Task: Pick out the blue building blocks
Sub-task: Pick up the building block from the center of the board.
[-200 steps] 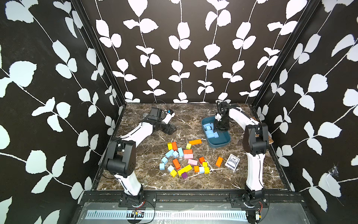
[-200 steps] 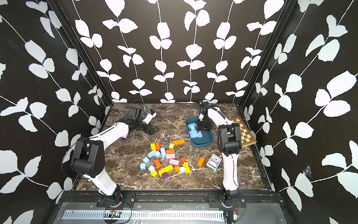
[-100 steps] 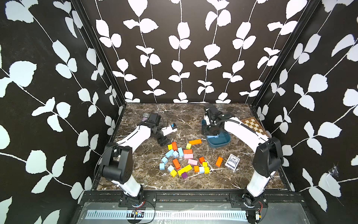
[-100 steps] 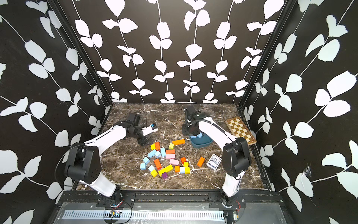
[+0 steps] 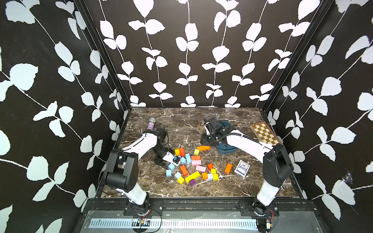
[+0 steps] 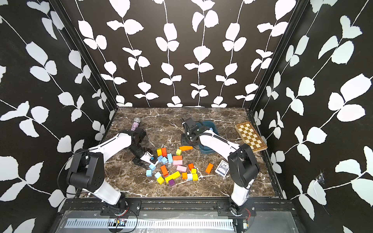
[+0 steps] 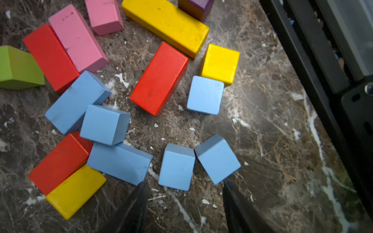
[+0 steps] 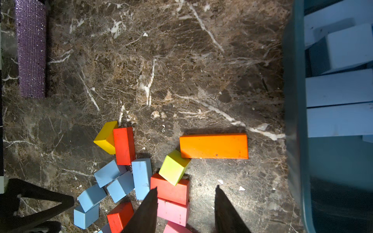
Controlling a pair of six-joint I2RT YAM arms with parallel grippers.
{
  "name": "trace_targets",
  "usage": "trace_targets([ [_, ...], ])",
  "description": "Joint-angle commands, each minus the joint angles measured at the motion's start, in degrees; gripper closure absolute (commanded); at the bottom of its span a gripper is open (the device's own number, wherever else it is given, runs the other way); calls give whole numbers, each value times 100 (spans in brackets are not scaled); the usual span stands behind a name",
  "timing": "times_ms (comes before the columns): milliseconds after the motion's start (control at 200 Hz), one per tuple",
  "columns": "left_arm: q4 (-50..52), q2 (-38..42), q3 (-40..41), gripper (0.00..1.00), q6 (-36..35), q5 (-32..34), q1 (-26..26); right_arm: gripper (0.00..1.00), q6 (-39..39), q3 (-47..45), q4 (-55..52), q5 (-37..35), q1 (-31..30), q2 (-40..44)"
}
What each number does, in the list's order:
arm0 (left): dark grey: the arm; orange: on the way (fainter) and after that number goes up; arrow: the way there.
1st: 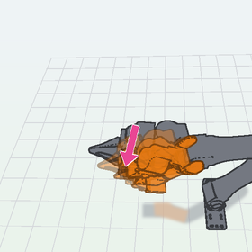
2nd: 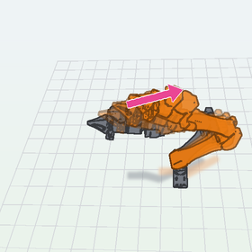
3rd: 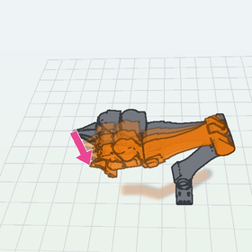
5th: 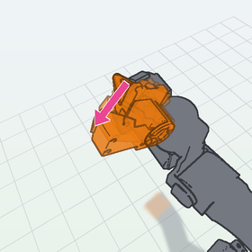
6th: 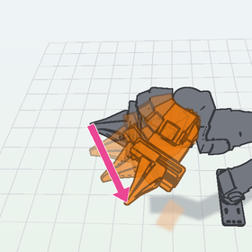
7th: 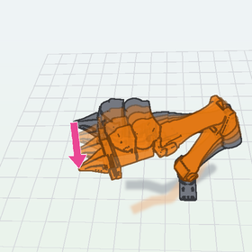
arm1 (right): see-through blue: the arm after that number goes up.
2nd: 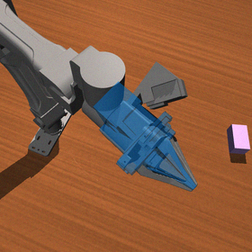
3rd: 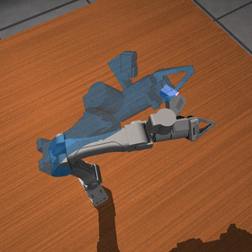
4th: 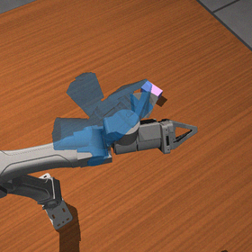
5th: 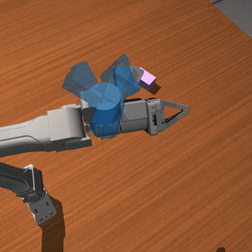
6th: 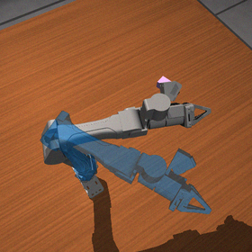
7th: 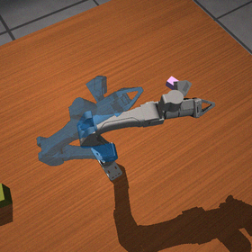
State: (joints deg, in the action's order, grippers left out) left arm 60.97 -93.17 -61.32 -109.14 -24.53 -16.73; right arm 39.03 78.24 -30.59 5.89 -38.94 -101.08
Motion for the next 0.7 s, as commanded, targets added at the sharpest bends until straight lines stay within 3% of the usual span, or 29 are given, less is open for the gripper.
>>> trace_targets([
  [0, 352, -108, -103, 39, -1080, 36, -32, 55, 171, -127, 219, -198, -86, 278],
  [215, 7, -306, -121, 42, -1302, 208, -82, 55, 311, -265, 374, -324, -207, 391],
  [695, -511, -667, -17, 45, -1085, 207, -251, 56, 538, -634, 519, -413, -403, 420],
])
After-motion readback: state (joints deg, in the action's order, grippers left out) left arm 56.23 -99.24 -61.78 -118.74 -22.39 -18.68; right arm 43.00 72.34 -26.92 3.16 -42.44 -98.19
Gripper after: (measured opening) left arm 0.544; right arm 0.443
